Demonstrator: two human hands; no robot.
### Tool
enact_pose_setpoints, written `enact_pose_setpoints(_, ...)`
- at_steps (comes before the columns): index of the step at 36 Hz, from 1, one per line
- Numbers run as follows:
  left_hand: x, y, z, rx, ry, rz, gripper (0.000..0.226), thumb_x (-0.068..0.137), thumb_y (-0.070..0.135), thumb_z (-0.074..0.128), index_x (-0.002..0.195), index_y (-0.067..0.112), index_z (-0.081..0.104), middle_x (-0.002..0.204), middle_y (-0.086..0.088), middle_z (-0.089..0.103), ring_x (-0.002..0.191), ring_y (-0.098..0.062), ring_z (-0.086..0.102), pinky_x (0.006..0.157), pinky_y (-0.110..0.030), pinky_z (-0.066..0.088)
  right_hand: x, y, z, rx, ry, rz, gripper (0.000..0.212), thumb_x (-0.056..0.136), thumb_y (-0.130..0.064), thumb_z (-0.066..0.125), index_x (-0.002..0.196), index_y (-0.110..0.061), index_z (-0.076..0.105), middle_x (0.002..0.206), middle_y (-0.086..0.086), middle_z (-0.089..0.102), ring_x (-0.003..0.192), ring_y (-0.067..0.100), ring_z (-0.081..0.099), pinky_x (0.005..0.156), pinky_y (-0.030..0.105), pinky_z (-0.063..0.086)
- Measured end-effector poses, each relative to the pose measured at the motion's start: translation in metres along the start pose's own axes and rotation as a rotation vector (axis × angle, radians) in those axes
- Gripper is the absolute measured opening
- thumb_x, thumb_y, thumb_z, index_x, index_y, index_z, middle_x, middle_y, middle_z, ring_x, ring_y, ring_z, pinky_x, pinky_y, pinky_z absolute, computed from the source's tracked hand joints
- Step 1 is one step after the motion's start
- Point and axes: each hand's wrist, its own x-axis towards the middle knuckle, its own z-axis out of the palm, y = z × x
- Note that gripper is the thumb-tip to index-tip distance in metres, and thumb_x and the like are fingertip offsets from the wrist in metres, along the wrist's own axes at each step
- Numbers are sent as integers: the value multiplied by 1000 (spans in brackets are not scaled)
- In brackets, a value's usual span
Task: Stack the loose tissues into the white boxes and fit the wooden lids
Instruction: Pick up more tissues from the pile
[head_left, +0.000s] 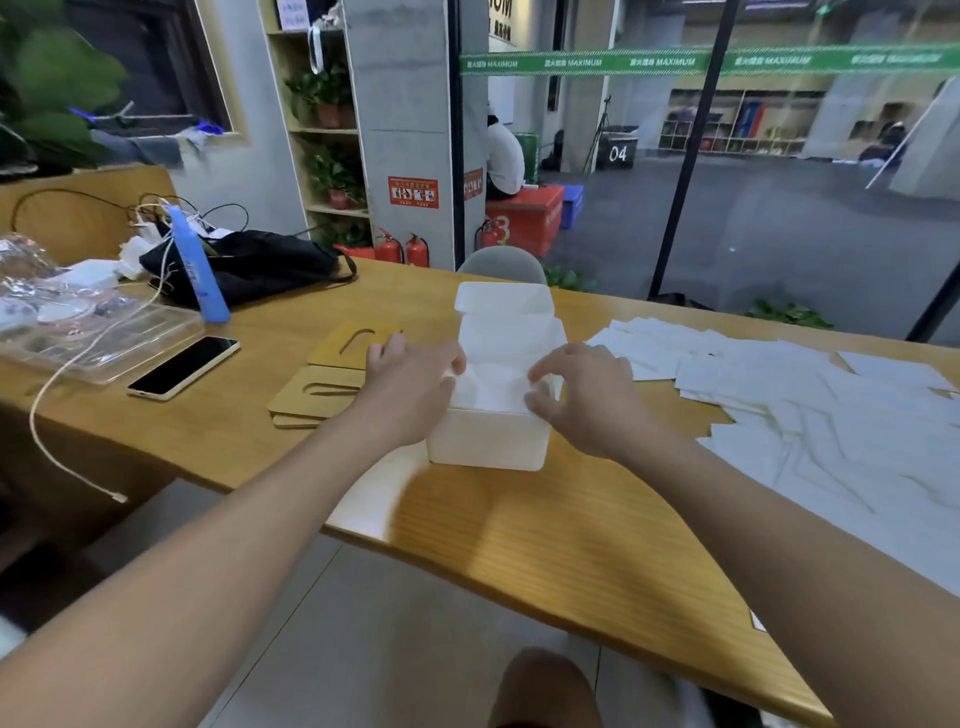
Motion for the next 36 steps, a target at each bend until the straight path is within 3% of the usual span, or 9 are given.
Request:
enact_pose_setpoints(2, 2, 1, -3, 79, 28, -3, 20, 109, 30, 48, 123, 40, 58, 128, 7, 59, 124, -25, 37, 101, -43, 25, 2, 2, -2, 16, 7, -1, 30, 98, -52, 73, 123, -36, 77, 144, -8, 62, 132, 24, 51, 106, 47, 36)
enact_pose_setpoints(4, 4, 5, -7, 112, 80, 14, 23, 107, 28, 53, 126, 37, 62, 140, 4, 53, 130, -25, 38, 106, -44, 27, 5, 6, -4, 50, 29, -23, 27, 95, -51, 79, 118, -37, 79, 143, -11, 63, 130, 21, 51, 106, 46, 36)
enact_pose_setpoints(8, 7, 13, -7, -41, -6, 100, 14, 108, 32, 56, 117, 35, 66, 120, 12, 65, 124, -21, 48, 105, -40, 32, 15, 9, -4, 147, -84, 7, 28, 90, -52, 84, 114, -40, 79, 127, -20, 70, 118, 17, 58, 109, 48, 43)
enact_pose_setpoints(12, 9, 19, -7, -97, -99, 47, 11, 105, 44, 64, 108, 37, 71, 109, 17, 69, 119, -18, 53, 109, -41, 35, 20, 9, -3, 210, -186, 32, 42, 86, -53, 88, 123, -37, 79, 126, -21, 73, 109, 9, 62, 108, 48, 51)
enact_pose_setpoints(17, 9, 26, -11, -67, -35, 39, 8, 103, 45, 68, 102, 39, 72, 106, 18, 71, 116, -16, 57, 117, -46, 33, 13, 16, -6, 307, -109, 31, 46, 83, -51, 90, 125, -34, 78, 121, -23, 73, 98, 2, 64, 89, 32, 56)
enact_pose_setpoints(22, -8, 63, -12, -240, 84, 260, 8, 106, 36, 66, 103, 40, 73, 104, 21, 71, 109, -8, 57, 102, -35, 39, -20, 38, -24, 410, -67, -22, 42, 89, -59, 82, 126, -39, 77, 119, -28, 73, 99, -5, 65, 83, 23, 53)
enact_pose_setpoints(28, -25, 143, 12, -414, -24, 450, 8, 101, 31, 71, 96, 35, 76, 95, 18, 70, 93, -4, 64, 84, -35, 56, -88, 89, -45, 404, -2, 21, 26, 94, -61, 75, 114, -45, 78, 111, -31, 74, 97, 0, 64, 76, 25, 49)
enact_pose_setpoints(31, -29, 180, 36, -377, -91, 490, 7, 102, 33, 70, 99, 35, 76, 97, 18, 70, 93, -4, 63, 84, -40, 57, -124, 124, -50, 405, 14, 116, 20, 93, -53, 80, 110, -43, 79, 111, -24, 74, 93, 1, 65, 77, 28, 53)
enact_pose_setpoints(36, -35, 233, 81, -431, -215, 516, 6, 103, 35, 69, 102, 37, 74, 103, 18, 71, 98, -4, 65, 88, -39, 58, -185, 181, -63, 364, 36, 245, 25, 89, -44, 87, 111, -44, 76, 114, -29, 73, 98, -2, 64, 81, 16, 45)
